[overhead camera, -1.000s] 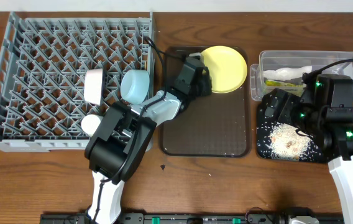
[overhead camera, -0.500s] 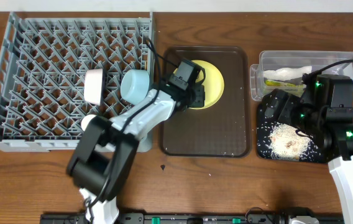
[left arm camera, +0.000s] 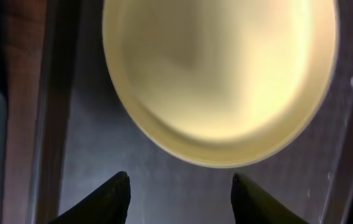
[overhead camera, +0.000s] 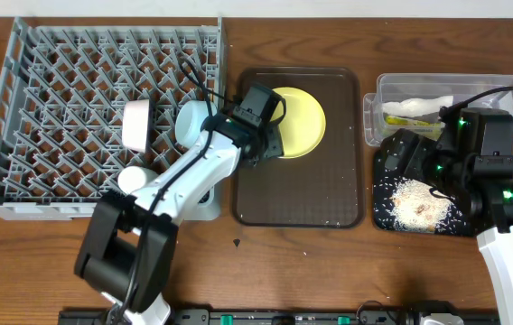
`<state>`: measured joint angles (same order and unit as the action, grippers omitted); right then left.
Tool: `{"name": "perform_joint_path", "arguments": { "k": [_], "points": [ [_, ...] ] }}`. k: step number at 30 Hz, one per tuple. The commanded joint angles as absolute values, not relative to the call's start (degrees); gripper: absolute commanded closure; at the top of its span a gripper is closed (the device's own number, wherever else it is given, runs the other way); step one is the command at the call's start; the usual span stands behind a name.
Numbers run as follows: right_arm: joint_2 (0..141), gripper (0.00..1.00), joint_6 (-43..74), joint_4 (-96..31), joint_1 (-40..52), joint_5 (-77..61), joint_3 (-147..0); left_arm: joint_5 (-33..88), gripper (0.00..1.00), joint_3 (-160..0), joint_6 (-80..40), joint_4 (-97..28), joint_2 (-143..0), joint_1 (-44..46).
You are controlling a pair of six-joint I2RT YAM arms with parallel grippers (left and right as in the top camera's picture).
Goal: Sort waste into correct bins and load items into the dishwasher
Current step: 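Grasp the yellow plate rim with the left gripper and tilt it up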
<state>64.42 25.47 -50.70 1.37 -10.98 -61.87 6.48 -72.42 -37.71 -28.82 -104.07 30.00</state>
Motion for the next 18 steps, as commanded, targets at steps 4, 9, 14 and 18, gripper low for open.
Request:
{"name": "perform_joint_path", "arguments": {
  "k": [4,9,14,18],
  "points": [
    [64.1,0.01,26.1,-50.7,1.1,-11.4,-62.2,4.6,0.46,-71.5,-47.7,-27.0,-111.6,29.8],
    [64.1,0.01,26.1,-50.8,1.1,-11.4,-62.2,4.7,0.46,-71.5,-48.9,-22.2,-115.0,29.8],
    [64.1,0.01,26.1,-50.8,1.1,-11.4,-62.2,4.9,0.66,-71.5,-48.2,-20.7,-115.6,30.2],
    [64.1,0.01,26.1,-50.8,1.1,-11.4,-62.2,4.8,0.87,-71.5,-39.3,-22.8,-115.6,31.7]
  ]
}}
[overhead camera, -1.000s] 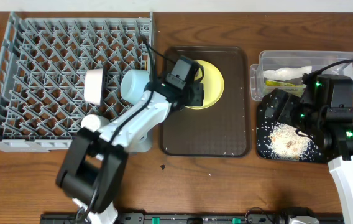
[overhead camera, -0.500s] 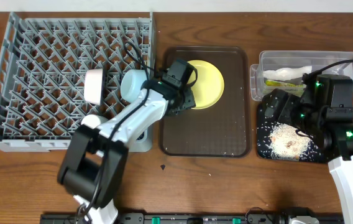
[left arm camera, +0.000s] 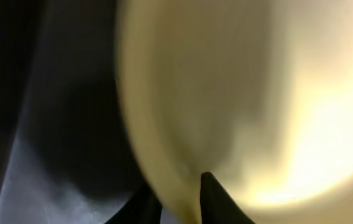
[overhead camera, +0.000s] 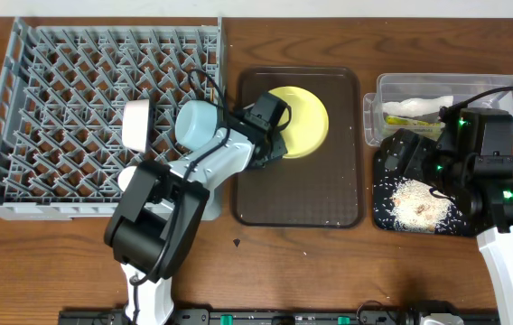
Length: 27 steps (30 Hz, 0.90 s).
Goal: Sort waste into correct bins and load items into the dishwasher
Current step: 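Grasp the yellow plate rim with the left gripper and tilt it up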
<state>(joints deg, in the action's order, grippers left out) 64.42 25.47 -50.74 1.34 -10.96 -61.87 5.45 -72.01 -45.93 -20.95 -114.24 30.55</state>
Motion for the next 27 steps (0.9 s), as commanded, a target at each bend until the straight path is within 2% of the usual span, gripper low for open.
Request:
{"name": "perform_joint_path", "arguments": {
  "k": [1,3,9,19,27],
  "points": [
    [64.1,0.01,26.1,-50.8,1.1,-11.4,-62.2,4.8,0.89,-71.5,-37.6,-23.4,-115.6,31.9],
    [64.1,0.01,26.1,-50.7,1.1,-11.4,-62.2,4.7,0.92,-71.5,-34.8,-24.6,-115.6,31.9],
    [64.1,0.01,26.1,-50.6,1.1,-11.4,-62.2,5.1,0.93,-71.5,-28.2,-24.9,-115.4,31.6],
    [64.1,0.01,26.1,-50.5,1.1,-11.4,-62.2,31.3,0.93,-71.5,-18.5,-21.1,-106.1,24.4],
    [64.1,0.01,26.1,-50.6,1.1,-11.4,-62.2,35.6,0.93,-71.5,-16.5,-22.6,-98.4,19.4]
  ]
}}
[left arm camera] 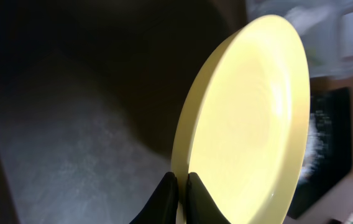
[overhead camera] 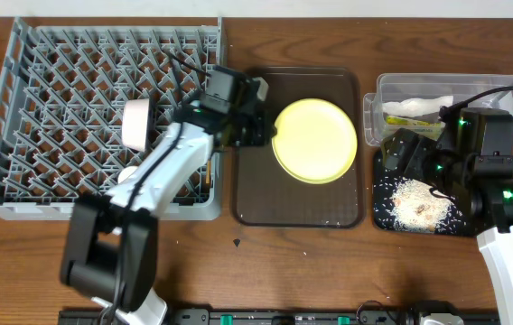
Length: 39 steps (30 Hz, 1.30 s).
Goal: Sort waste into correct bins and load items into the dishwasher
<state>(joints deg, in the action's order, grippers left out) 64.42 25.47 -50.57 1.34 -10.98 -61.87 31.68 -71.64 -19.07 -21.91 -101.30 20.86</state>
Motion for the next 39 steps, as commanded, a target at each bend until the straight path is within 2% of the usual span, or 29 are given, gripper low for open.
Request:
{"name": "perform_joint_path", "arguments": {
  "k": [1,8,20,34,39],
  "points": [
    [64.1,0.01,26.1,-50.6,1.1,-11.4,-62.2,35.6,0.92,-71.5,-16.2,-22.7,-97.8,19.2],
    [64.1,0.01,26.1,-50.4,1.1,-11.4,-62.2,35.6,0.93,-71.5,-14.6,-24.0,-95.2,18.3],
    [64.1,0.01,26.1,-50.1,1.1,-11.4,-62.2,42.0,0.93,-71.5,-13.4,-28.0,-83.8,2.3],
    [64.1,0.01,26.1,-50.3,1.1,-11.4,-62.2,42.0,0.93,-71.5,-7.5,-36.3,-77.8,-29.8],
    [64.1,0.01,26.1,-50.2,1.1,-11.4,-62.2,42.1,0.93,-71.5,-7.5,-36.5,-77.8,-36.1]
  ]
}}
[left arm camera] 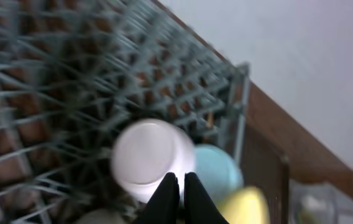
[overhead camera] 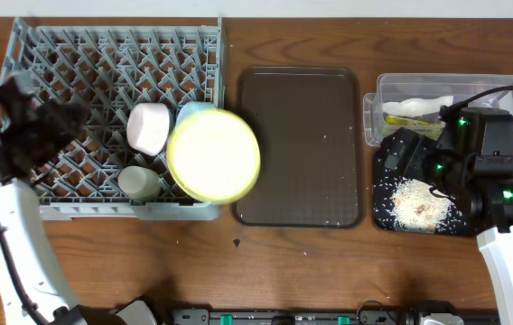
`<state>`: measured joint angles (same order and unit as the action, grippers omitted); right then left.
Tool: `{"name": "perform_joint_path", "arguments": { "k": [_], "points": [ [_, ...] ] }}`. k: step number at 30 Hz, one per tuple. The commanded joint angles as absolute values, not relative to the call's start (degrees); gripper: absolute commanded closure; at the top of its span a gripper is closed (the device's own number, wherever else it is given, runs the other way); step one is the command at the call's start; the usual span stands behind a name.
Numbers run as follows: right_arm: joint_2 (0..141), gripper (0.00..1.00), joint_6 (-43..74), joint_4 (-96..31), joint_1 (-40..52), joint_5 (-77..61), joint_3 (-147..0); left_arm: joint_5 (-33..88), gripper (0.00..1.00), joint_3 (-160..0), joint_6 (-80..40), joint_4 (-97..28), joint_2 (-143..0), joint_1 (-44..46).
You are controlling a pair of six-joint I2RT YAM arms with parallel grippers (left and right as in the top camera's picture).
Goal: Sort waste into correct bins and load items into the dishwasher
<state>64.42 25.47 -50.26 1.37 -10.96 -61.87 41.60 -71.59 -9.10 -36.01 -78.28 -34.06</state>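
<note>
The yellow plate (overhead camera: 213,155) sits blurred at the right front corner of the grey dish rack (overhead camera: 22,54), overlapping its edge beside the brown tray (overhead camera: 297,144). My left gripper (overhead camera: 74,117) is far to the left over the rack, well away from the plate. In the left wrist view its fingers (left arm camera: 179,180) are shut together with nothing between them; below them lie a white cup (left arm camera: 145,155), a blue cup (left arm camera: 217,171) and the plate (left arm camera: 245,205). My right gripper (overhead camera: 405,153) hovers over the black bin (overhead camera: 419,203); its jaws are not distinguishable.
In the rack lie a white cup (overhead camera: 148,128), a blue cup (overhead camera: 198,113) and a pale cup (overhead camera: 137,182). A clear container (overhead camera: 437,99) holding waste stands at the back right. The black bin holds crumbs. The tray carries only specks.
My left gripper held the plate by its rim above the tray; now it is shut on nothing at the rack's left side. The plate is at the rack's right front corner. The right arm is unmoved.
My left gripper stood open at the near rim of the plate lying on the tray. Then it was shut on that rim. After that the plate was held tilted above the tray. Now the plate is at the rack and the gripper is away, empty.
</note>
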Motion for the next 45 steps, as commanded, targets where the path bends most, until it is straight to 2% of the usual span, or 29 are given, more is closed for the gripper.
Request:
{"name": "perform_joint_path", "arguments": {
  "k": [1,2,4,5,11,12,20,24,29,34,38,45],
  "points": [
    [64.1,0.01,26.1,-50.2,1.1,-11.4,-62.2,42.7,0.93,-71.5,-7.4,-36.8,-77.8,-36.1],
    [64.1,0.01,26.1,-50.1,1.1,-11.4,-62.2,43.6,0.92,-71.5,-7.4,-37.2,-77.8,-35.9],
    [64.1,0.01,26.1,-50.1,1.1,-10.8,-62.2,44.9,0.83,-71.5,-7.4,-38.3,-77.8,-34.4],
    [64.1,0.01,26.1,-50.0,1.1,-10.5,-62.2,45.8,0.83,-71.5,-7.4,-39.4,-77.8,-33.0],
    [64.1,0.01,26.1,-50.0,1.1,-10.5,-62.2,45.4,0.57,-71.5,-4.9,-44.9,-77.8,-22.2],
    [64.1,0.01,26.1,-50.0,1.1,-10.5,-62.2,45.2,0.55,-71.5,-4.9,-45.4,-77.8,-20.1],
    [64.1,0.01,26.1,-50.0,1.1,-10.5,-62.2,39.2,0.56,-71.5,-4.9,-51.3,-77.8,-3.8],
    [64.1,0.01,26.1,-49.9,1.1,-10.6,-62.2,29.1,0.55,-71.4,-5.1,-55.6,-78.0,6.7],
    [64.1,0.01,26.1,-49.9,1.1,-10.6,-62.2,24.9,0.54,-68.7,-12.7,-54.7,-80.5,17.3],
    [64.1,0.01,26.2,-50.2,1.1,-10.6,-62.2,26.5,0.54,-66.0,-21.4,-51.7,-86.5,21.6],
    [64.1,0.01,26.1,-50.2,1.1,-10.6,-62.2,29.6,0.49,-64.8,-24.9,-49.0,-93.3,24.0],
    [64.1,0.01,26.1,-50.4,1.1,-10.6,-62.2,35.4,0.49,-64.7,-25.6,-45.3,-101.4,28.1]
  ]
}}
